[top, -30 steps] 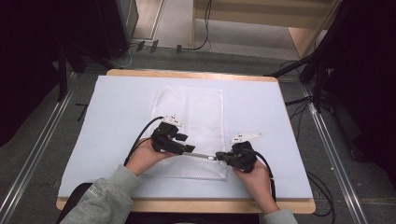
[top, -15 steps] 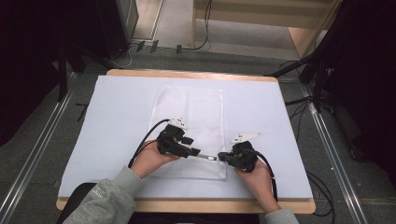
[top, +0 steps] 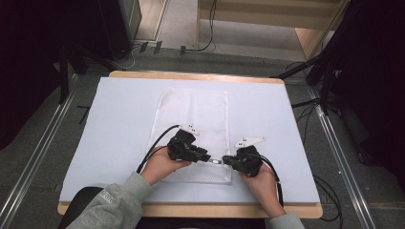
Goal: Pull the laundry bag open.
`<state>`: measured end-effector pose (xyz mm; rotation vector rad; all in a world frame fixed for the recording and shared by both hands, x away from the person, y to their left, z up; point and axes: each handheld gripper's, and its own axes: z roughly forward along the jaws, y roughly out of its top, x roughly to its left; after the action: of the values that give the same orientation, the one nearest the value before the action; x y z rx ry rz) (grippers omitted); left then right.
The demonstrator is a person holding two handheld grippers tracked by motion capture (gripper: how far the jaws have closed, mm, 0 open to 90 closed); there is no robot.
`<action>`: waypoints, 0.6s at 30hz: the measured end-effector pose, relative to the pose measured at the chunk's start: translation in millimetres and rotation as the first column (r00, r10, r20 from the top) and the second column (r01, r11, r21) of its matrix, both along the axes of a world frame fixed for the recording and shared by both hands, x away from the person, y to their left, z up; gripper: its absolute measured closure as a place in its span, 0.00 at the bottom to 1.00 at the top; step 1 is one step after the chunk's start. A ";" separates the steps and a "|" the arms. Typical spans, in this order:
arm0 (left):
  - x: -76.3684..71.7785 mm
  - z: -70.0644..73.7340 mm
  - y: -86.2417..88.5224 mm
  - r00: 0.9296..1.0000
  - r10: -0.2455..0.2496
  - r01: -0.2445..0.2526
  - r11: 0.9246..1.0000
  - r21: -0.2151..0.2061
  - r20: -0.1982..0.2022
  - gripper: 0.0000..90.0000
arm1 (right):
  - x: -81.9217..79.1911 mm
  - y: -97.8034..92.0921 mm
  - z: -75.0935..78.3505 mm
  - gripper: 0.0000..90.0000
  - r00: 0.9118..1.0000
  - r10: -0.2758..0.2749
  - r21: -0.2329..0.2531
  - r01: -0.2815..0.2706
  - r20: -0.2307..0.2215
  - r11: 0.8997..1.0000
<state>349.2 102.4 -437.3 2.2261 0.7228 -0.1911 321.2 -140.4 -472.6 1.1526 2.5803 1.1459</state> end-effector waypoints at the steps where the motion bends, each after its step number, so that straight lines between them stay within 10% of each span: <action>1: -0.3 -1.0 -1.9 1.000 0.001 -0.001 1.000 -0.006 -0.007 0.83 | -0.2 0.3 0.1 0.98 1.000 0.001 -0.003 -0.001 0.003 1.000; 18: 5.2 -27.3 -25.2 0.999 0.000 0.002 0.999 0.052 -0.050 0.90 | -0.4 0.4 0.2 0.98 1.000 0.000 -0.004 0.000 0.004 1.000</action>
<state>354.4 77.2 -464.7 2.2778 0.7615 -0.2318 320.8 -140.0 -472.4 1.1480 2.5786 1.1413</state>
